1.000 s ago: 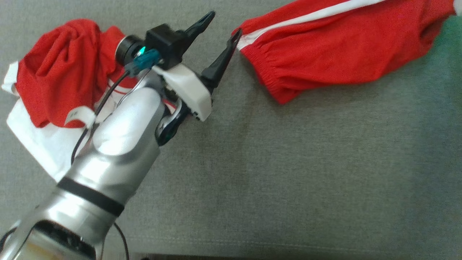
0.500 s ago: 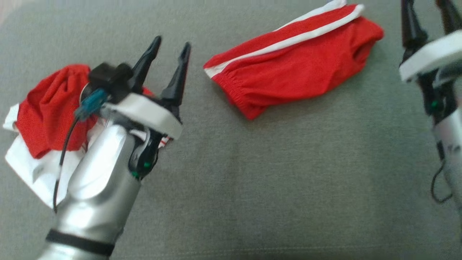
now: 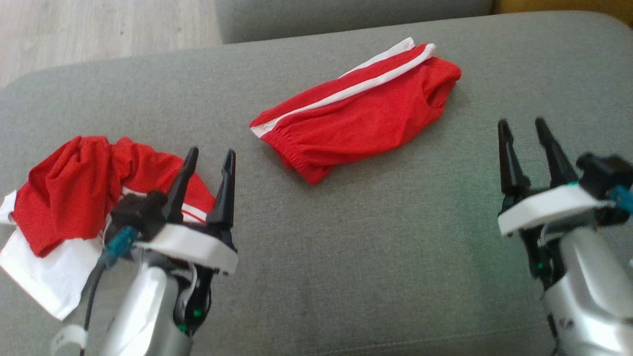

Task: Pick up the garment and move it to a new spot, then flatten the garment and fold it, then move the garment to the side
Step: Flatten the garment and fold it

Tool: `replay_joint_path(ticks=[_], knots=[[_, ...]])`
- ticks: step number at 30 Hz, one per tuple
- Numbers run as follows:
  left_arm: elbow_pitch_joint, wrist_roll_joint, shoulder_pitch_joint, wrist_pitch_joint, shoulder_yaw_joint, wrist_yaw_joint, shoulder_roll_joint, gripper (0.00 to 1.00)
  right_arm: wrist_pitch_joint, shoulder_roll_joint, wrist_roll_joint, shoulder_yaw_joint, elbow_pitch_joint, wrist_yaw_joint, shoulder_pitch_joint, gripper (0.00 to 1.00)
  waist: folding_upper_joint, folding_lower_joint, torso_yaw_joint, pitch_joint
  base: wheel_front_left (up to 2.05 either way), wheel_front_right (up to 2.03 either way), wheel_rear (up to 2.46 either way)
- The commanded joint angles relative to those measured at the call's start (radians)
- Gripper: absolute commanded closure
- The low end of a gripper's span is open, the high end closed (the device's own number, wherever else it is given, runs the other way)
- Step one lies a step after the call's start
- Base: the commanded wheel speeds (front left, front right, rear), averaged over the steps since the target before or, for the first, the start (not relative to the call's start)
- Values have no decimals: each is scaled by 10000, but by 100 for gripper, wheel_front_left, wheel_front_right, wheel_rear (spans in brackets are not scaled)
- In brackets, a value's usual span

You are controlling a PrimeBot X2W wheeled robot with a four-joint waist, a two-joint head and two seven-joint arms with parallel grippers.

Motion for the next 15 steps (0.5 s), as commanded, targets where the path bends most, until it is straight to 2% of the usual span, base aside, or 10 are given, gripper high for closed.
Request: replay_joint_path(ticks=[1,8,15], knots=[[-447,192,29,-122,536,-96,-17,0,-117,220,-253,-100,-511,-9,198,0,-1,1,-121,-173,0,0,0],[-474,540,500,-122,1014,-341,-295,0,284,727,-753,-706,-908,-9,802,0,-1,1,-70,-127,0,0,0],[-434,738,312,-122,1004,-546,-399,0,1083,1105,-535,-1362,-795,-9,403,0,-1,1,300,419,0,0,0]])
